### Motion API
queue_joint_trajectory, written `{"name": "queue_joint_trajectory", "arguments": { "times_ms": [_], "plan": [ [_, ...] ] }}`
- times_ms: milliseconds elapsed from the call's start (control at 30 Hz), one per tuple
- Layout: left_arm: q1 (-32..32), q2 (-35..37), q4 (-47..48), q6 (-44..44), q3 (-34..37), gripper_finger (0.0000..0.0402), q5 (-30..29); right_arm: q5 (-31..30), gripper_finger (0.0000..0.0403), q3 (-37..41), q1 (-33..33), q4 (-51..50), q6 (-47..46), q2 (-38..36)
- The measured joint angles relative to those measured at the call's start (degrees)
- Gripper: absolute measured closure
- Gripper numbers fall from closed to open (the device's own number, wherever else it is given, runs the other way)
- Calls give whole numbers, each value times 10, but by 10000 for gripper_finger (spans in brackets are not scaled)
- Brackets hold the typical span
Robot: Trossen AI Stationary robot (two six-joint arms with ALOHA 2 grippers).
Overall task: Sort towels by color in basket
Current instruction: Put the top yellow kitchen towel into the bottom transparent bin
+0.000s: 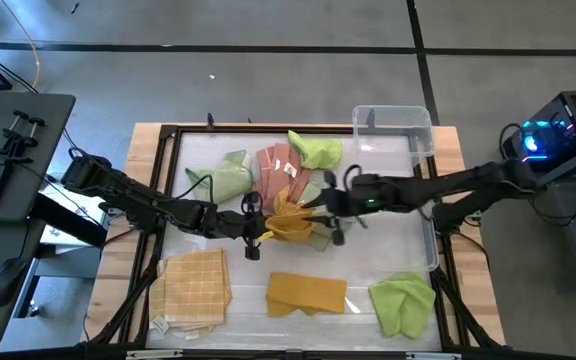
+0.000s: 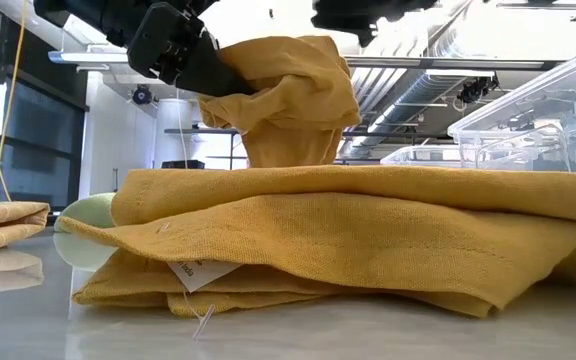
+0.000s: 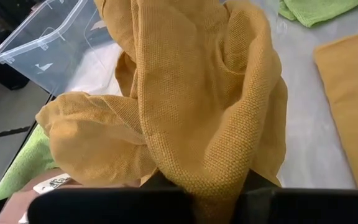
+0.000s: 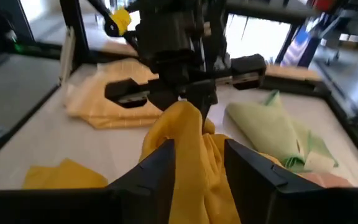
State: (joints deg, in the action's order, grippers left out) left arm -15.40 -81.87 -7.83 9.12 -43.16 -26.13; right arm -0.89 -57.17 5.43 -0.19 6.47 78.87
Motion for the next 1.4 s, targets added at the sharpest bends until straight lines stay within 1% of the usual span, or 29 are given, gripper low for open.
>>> {"name": "queue_joint_trajectory", "arguments": {
  "times_ms": [167, 233, 367, 467, 533, 600, 733, 800, 933, 1000, 1100, 1233, 1400],
  "plan": [
    [0, 0, 0, 0, 0, 397, 0, -7, 222, -97, 0, -91, -2, 78],
    [0, 0, 1, 0, 0, 397, 0, -7, 216, -126, 0, -124, -10, 109],
    [0, 0, 1, 0, 0, 397, 0, -7, 217, -167, 0, -175, -15, 169],
    [0, 0, 2, 0, 0, 397, -1, -10, 237, -182, 0, -188, -29, 205],
    [0, 0, 6, 0, 0, 397, -1, -22, 263, -185, 0, -188, -35, 221],
    [0, 0, 11, 1, 0, 397, -2, -37, 297, -185, 2, -188, -40, 230],
    [5, 0, 17, -4, 0, 389, -4, -71, 379, -186, 8, -198, -56, 231],
    [8, 0, 22, -15, 0, 376, -11, -108, 387, -186, 17, -205, -66, 224],
    [9, 0, 70, -50, -1, 341, -59, -198, 376, -192, 45, -246, -110, 196],
    [9, 0, 103, -71, -1, 327, -91, -240, 384, -217, 65, -290, -133, 182],
    [9, 0, 149, -104, -1, 313, -121, -296, 393, -275, 99, -398, -164, 171],
    [9, 0, 181, -137, -1, 310, -127, -367, 386, -379, 147, -556, -233, 172],
    [6, 0, 187, -150, 0, 311, -127, -406, 393, -496, 202, -740, -339, 172]
  ]
}}
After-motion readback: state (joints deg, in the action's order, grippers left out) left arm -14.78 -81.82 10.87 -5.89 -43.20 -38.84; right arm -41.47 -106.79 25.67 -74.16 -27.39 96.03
